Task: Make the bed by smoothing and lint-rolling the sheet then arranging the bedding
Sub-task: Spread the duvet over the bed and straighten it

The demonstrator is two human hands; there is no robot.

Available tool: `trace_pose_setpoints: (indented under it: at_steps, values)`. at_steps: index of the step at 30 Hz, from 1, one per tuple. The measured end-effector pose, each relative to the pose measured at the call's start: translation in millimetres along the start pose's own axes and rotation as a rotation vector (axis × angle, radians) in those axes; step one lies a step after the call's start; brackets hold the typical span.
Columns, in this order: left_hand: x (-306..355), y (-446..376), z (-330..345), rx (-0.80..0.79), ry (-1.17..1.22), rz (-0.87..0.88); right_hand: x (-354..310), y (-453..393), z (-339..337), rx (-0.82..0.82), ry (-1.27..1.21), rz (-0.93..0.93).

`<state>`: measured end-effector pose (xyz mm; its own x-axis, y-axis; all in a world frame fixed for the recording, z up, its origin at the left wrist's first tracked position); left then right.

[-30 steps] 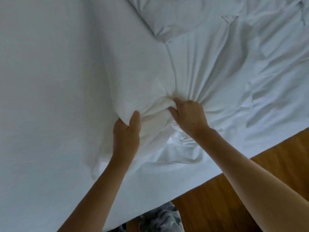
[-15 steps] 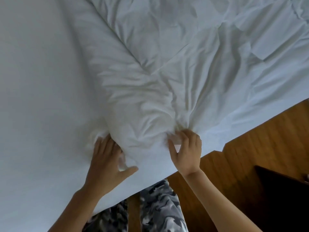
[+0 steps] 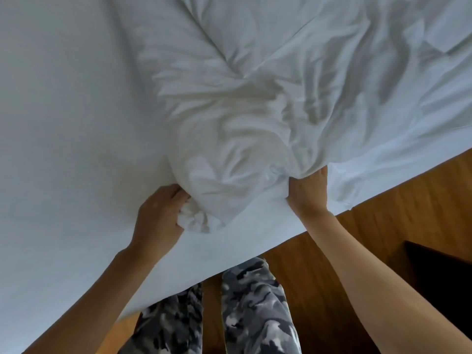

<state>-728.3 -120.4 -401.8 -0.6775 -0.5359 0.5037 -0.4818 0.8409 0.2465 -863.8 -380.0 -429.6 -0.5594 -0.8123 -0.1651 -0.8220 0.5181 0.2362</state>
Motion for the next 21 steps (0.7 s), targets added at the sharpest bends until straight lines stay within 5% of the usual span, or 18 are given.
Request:
trace_pose_setpoints:
  at_steps: [3,6,10,13,16,19,21]
  values:
    - [18.7,5.7,11.7,-0.055,0.248,-0.081,-11.3,-32.8,-6.2,0.058,-0.065,0.068]
    - [38.0,14.9,26.3,-0.138,0.589,-0.262,-1.2,-37.6,-20.5,-0.135,-0.149,0.066]
    - [75.2,63.1,41.3,-0.309,0.835,-0.522,36.3,35.8,-29.5,-0.257,0.082,-0.336]
    - [126.9,94.3,54.6,-0.427,1.094,-0.642,89.1,131.9,-41.7,-0.409,0.108,-0.379]
    - [152.5,84.9,70.9,-0.397,1.077,-0.702,120.3,163.1,-55.2,-0.566,0.16,-0.325]
    - [152.9,74.7,85.3,-0.436,0.923,-0.838,130.6,145.3,-48.2,-0.978,0.293,-0.35]
    - [154.4,78.6,81.1,-0.272,0.924,-0.874,133.2,135.5,-51.6,-1.091,0.269,-0.371]
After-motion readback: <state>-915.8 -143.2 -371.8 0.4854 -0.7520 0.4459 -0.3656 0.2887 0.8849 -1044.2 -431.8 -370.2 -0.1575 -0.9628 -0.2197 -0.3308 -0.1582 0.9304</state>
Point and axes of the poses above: each hand's wrist, its own y-axis away from the middle knuckle, its own z-axis out of the palm, x = y × z, the point moved 1 cm from there along -y, towards the middle knuckle, and after that the axes turned 14 degrees about -x, right-handed, at the moved point
